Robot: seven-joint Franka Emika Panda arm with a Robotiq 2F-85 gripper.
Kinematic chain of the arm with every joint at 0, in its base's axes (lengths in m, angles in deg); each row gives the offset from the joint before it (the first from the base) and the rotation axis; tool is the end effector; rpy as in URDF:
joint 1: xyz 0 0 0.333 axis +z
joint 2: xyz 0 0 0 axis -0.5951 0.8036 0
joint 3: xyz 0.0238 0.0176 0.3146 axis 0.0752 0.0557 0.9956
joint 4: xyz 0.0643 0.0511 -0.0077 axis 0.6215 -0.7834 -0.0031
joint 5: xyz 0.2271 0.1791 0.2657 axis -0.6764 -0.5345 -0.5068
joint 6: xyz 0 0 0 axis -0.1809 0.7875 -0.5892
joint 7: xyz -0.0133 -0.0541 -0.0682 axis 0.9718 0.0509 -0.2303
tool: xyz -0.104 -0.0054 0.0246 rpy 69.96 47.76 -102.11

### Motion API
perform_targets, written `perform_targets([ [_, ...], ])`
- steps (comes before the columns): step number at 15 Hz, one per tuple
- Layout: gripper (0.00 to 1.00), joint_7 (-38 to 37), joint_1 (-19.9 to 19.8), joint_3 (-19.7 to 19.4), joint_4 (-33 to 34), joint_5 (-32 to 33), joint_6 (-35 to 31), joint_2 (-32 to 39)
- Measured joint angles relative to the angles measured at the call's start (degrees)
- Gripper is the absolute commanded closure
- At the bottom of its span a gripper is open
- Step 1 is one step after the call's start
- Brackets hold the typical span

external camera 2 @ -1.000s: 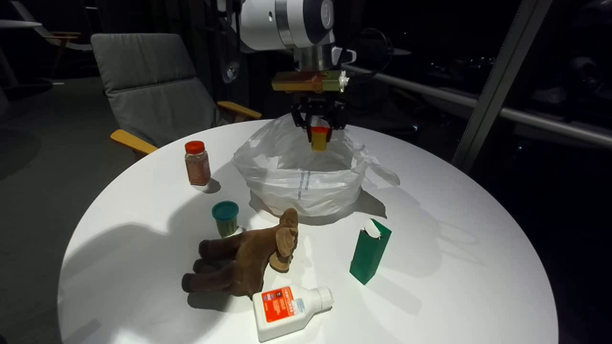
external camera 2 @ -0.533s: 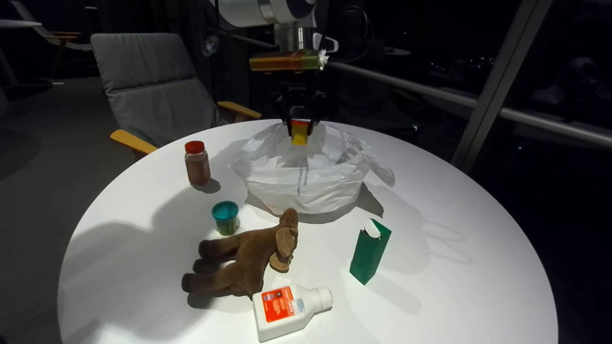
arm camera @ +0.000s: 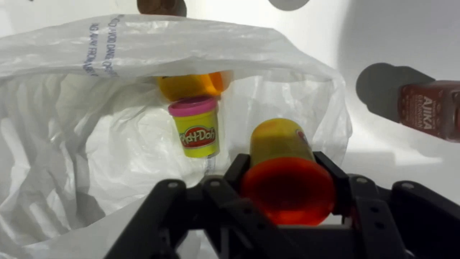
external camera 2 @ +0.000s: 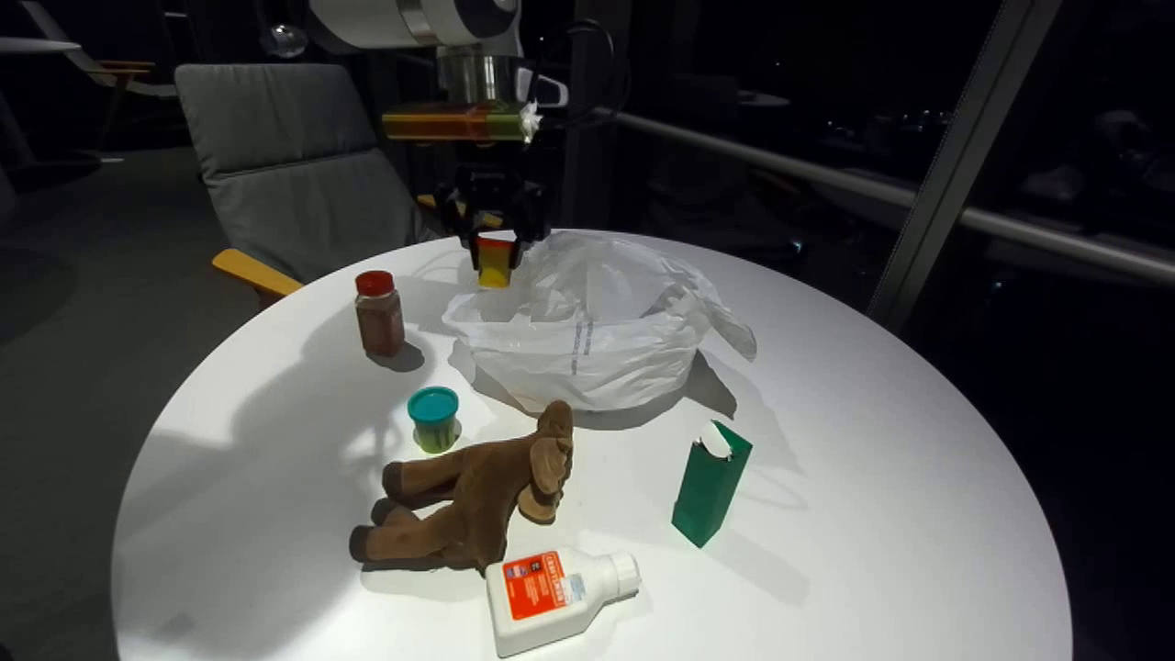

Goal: Take everything out of the plastic bag

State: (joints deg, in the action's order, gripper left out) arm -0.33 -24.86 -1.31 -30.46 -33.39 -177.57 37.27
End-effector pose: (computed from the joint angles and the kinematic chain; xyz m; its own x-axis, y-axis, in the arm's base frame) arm 0.6945 0.1421 0.2287 0.9670 0.2396 -0.0867 0.2498 -0.9587 0.1359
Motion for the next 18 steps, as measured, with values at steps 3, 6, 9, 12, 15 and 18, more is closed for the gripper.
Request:
perform_targets([
  [3, 0.77, -0.15, 0.42, 0.22, -8.39, 0.62, -6.22, -2.98],
  [6, 0.77, 0.03, 0.41, 0.23, -17.65, 1.28, -12.90, -5.85],
  [9, 0.77, 0.77, 0.41, 0.33, -26.92, 2.69, -20.76, -9.00],
  [12, 0.77, 0.93, 0.42, 0.27, -36.18, 5.94, -30.91, -13.46],
  [15, 0.77, 0.89, 0.45, 0.08, -44.25, 8.88, -38.26, -18.80],
  [18, 0.77, 1.34, 0.66, 0.46, -49.29, 9.91, -41.54, -22.59],
])
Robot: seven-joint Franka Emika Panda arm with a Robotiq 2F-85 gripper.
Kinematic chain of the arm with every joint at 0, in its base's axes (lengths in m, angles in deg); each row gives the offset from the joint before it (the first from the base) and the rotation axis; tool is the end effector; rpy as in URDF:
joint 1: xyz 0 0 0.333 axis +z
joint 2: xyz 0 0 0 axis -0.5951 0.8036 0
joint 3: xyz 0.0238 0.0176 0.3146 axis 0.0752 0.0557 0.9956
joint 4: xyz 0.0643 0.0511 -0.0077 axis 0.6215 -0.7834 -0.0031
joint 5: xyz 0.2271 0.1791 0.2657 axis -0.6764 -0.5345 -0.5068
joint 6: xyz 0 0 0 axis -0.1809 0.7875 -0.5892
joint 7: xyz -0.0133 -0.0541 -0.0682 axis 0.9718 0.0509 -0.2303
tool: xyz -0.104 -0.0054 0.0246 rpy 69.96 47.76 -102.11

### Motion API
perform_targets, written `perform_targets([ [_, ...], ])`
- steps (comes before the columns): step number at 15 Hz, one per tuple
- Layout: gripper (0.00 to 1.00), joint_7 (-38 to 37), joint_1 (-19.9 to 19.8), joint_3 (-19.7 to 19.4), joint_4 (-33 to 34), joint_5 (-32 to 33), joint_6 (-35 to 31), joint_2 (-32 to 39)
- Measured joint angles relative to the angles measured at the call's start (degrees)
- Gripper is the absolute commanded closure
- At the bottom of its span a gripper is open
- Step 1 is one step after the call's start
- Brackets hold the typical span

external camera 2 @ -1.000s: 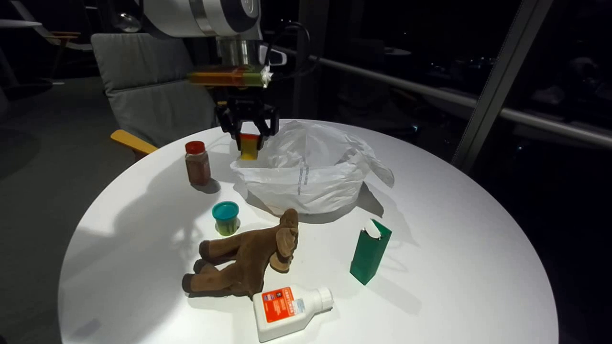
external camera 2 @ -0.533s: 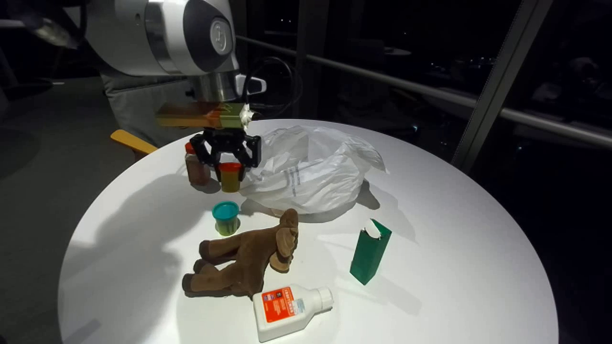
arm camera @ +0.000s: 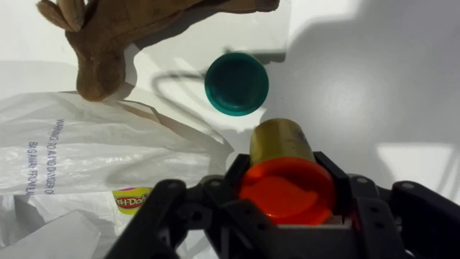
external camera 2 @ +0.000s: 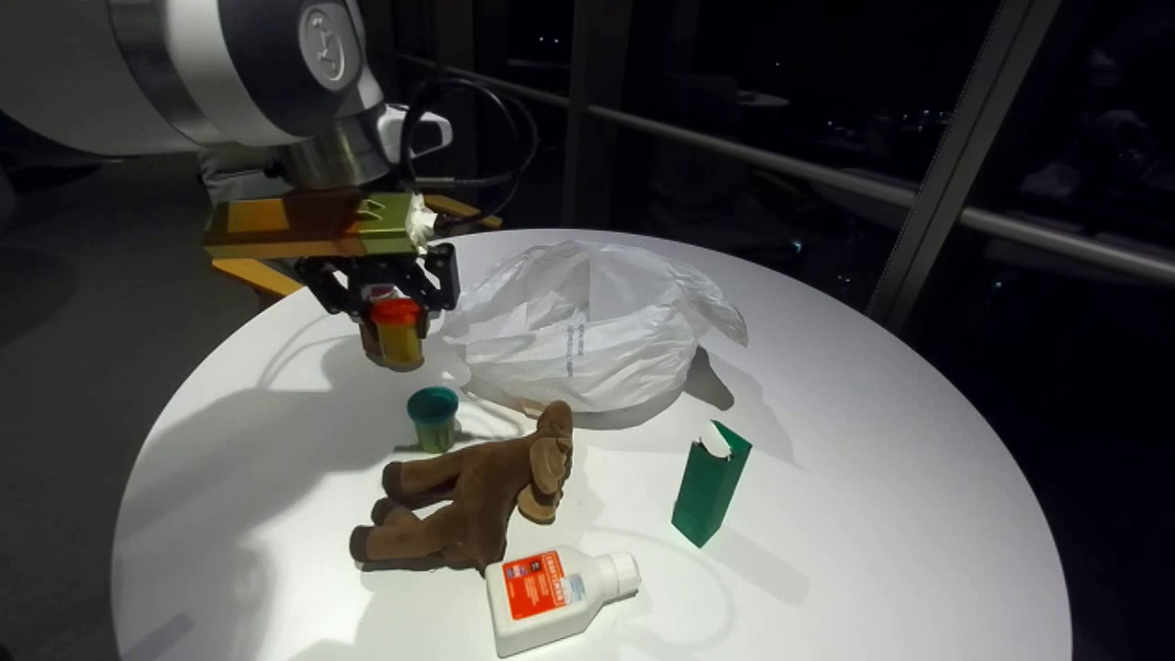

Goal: Take everything out of the plastic bag

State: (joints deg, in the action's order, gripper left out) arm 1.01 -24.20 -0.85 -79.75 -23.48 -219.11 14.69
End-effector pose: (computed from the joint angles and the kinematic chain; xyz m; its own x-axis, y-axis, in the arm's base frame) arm 0.5116 0.1411 0.2007 0.8535 0.4986 0.1512 0.4814 -0.8657 0.1373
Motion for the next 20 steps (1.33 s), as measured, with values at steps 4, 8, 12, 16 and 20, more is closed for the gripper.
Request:
perform_targets([
  [4, 0.77, 0.76, 0.05, 1.66, -1.53, -0.26, -2.02, -0.55],
  [8, 0.77, -0.27, 1.64, 0.75, -0.17, 0.86, -3.86, 1.30],
  [12, 0.77, -6.13, 7.41, -5.86, 3.49, 6.23, -5.75, 6.03],
  [16, 0.77, -11.81, 13.01, -11.39, 8.04, 8.24, -6.60, 12.82],
  [20, 0.27, -11.68, 13.13, -9.64, 9.69, 4.27, -6.58, 16.48],
])
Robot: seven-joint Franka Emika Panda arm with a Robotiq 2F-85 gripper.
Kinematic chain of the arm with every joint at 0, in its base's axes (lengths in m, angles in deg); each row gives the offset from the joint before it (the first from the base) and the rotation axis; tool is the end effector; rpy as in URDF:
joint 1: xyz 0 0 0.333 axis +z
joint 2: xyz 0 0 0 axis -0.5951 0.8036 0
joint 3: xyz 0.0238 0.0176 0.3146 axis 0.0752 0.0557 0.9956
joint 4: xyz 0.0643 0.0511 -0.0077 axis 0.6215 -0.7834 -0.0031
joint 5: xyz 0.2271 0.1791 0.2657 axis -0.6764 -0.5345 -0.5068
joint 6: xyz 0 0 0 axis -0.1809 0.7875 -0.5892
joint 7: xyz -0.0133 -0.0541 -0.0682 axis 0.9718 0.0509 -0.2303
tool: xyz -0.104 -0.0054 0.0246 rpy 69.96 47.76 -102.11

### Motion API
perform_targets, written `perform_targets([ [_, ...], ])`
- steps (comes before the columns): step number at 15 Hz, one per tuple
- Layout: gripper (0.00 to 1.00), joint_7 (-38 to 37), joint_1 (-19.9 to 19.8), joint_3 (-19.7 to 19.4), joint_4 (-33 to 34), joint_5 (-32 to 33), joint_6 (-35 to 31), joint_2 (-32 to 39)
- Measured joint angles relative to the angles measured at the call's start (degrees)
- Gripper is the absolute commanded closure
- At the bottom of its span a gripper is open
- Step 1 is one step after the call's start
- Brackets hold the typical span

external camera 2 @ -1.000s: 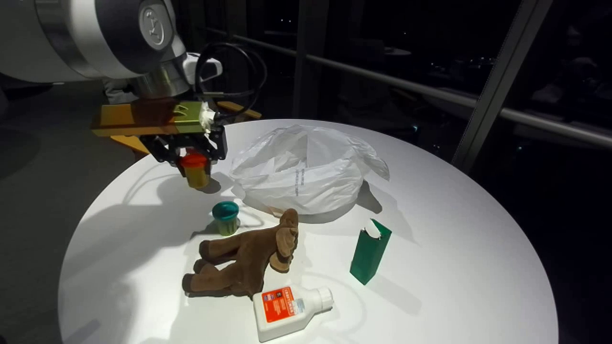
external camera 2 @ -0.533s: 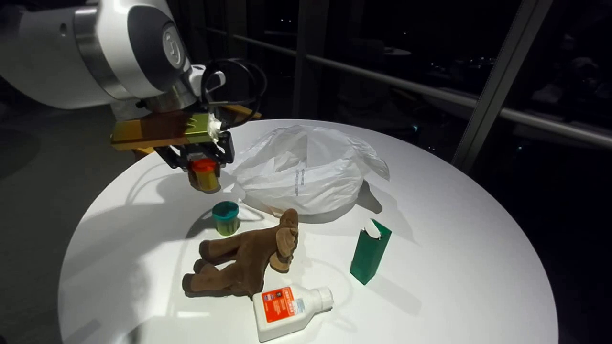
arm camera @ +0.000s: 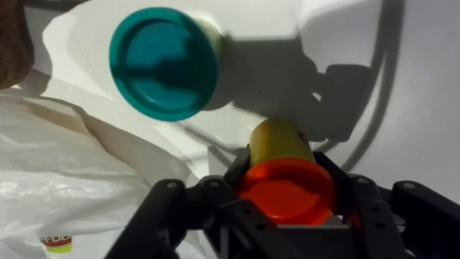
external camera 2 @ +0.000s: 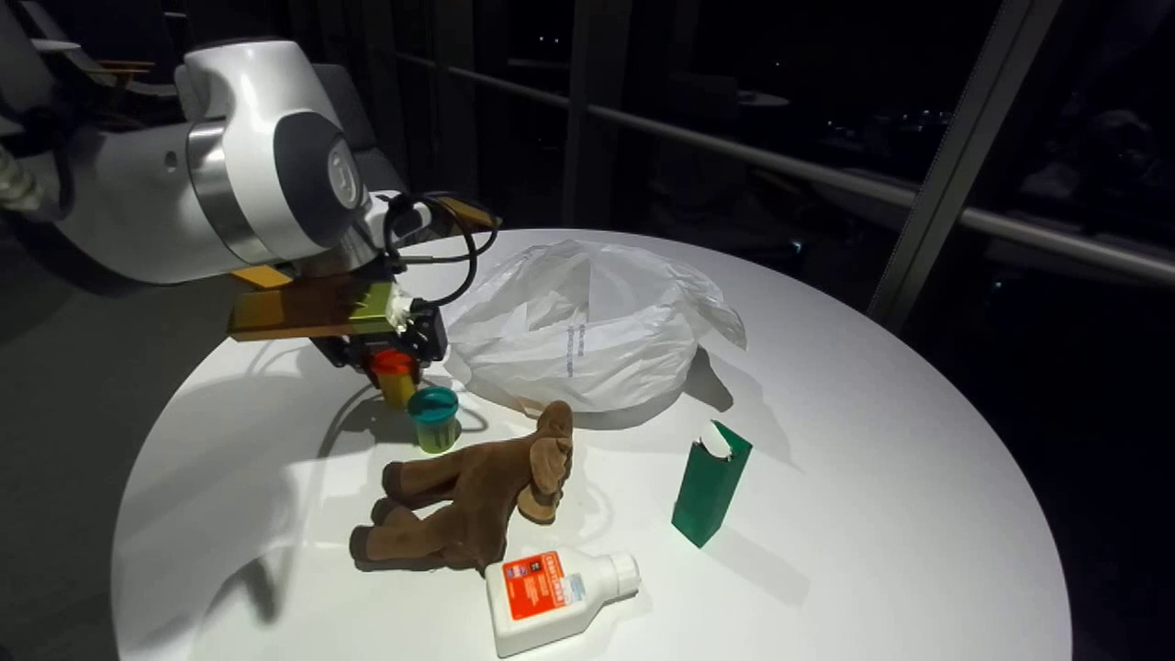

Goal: Take everything out of the plastic bag

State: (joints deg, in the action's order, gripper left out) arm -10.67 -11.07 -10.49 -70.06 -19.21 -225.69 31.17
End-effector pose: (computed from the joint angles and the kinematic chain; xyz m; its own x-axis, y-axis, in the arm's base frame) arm 0.5271 0.1857 0.1107 0.8606 0.4854 0.1543 0.4573 -0.8698 0.1856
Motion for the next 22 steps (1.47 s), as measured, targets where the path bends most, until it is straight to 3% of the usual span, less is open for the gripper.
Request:
perform_targets([
  [1, 0.25, 0.38, -0.01, 0.44, 0.10, -1.10, 0.09, 0.00],
  [5, 0.01, 1.00, -0.06, 0.72, 0.19, -3.33, 0.13, -1.30],
  [10, 0.00, 0.97, 0.14, -2.67, 1.56, -3.34, 0.56, -6.35],
  [13, 0.00, 1.01, -0.79, -3.72, 5.27, -3.34, 4.63, -7.68],
  [19, 0.00, 2.20, -6.15, -1.72, 14.63, -3.35, 17.73, -4.71],
  [22, 0.00, 6.72, -9.88, 0.38, 18.12, -3.35, 21.13, -2.08],
])
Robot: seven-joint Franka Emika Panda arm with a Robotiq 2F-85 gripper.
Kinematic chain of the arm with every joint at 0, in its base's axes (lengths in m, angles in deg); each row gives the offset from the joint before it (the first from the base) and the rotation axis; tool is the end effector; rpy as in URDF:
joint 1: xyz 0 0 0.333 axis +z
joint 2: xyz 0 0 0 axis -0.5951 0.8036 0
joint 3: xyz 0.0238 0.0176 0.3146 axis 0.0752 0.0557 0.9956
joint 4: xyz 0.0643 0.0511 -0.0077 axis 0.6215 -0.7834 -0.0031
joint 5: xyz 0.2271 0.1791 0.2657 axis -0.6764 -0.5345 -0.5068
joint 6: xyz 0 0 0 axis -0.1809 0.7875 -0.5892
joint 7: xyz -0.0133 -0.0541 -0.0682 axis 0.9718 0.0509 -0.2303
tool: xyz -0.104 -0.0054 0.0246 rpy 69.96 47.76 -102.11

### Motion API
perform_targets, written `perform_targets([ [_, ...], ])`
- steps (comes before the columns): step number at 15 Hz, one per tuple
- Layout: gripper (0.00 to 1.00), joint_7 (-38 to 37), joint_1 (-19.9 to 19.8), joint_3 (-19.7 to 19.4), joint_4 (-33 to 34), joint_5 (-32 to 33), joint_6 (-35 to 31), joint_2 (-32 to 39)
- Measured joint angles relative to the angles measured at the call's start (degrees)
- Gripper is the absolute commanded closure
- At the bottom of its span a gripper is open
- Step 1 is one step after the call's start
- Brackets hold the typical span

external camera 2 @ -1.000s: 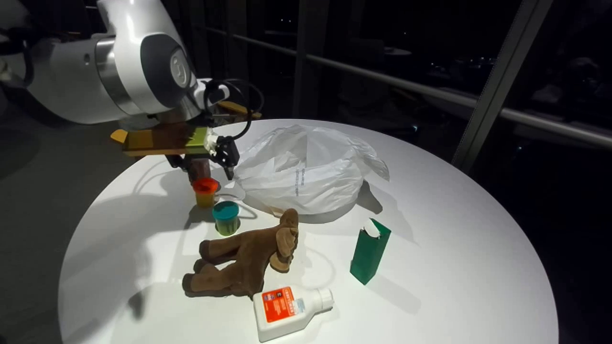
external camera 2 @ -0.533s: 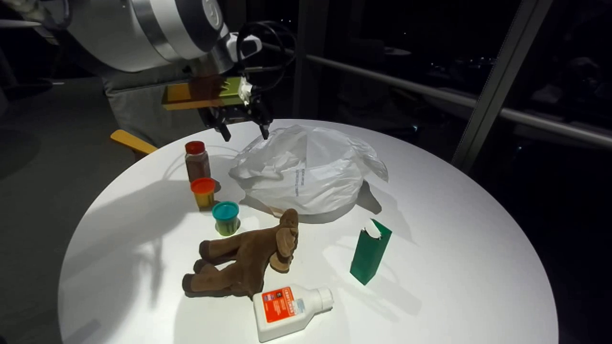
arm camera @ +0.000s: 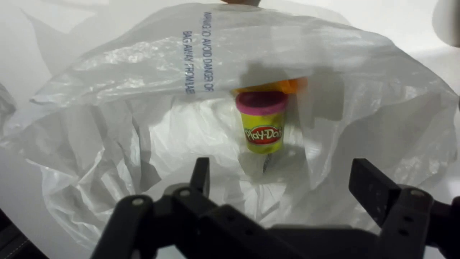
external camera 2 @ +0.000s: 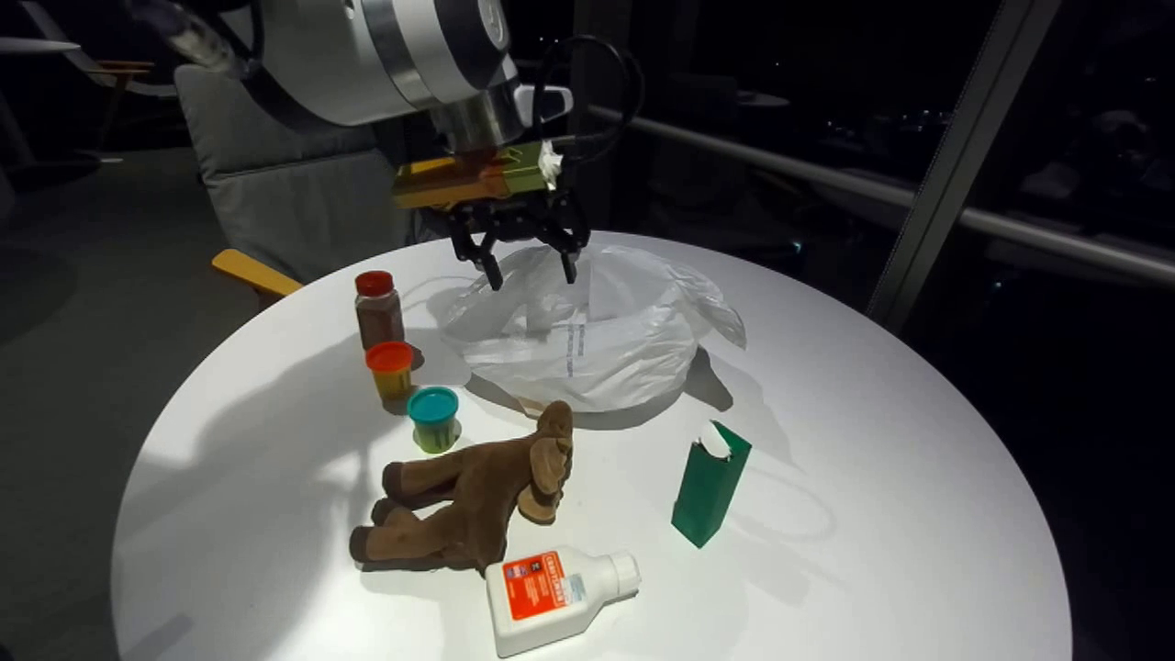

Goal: Take everything out of the plastic bag

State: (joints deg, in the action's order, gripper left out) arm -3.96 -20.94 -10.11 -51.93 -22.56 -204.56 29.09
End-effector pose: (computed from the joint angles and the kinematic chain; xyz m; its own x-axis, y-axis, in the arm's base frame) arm 0.6496 0.0983 0.2121 0.9303 0.3430 0.1302 0.2957 -0.9111 0.2872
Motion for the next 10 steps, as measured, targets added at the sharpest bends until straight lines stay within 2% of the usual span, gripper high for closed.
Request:
perform_targets([
  [5, 0.00, 9.10, -5.99, 2.25, 6.16, 0.01, 0.48, 6.76],
  [10, 0.00, 13.85, -10.04, 2.95, 12.64, -0.03, 1.30, 13.44],
])
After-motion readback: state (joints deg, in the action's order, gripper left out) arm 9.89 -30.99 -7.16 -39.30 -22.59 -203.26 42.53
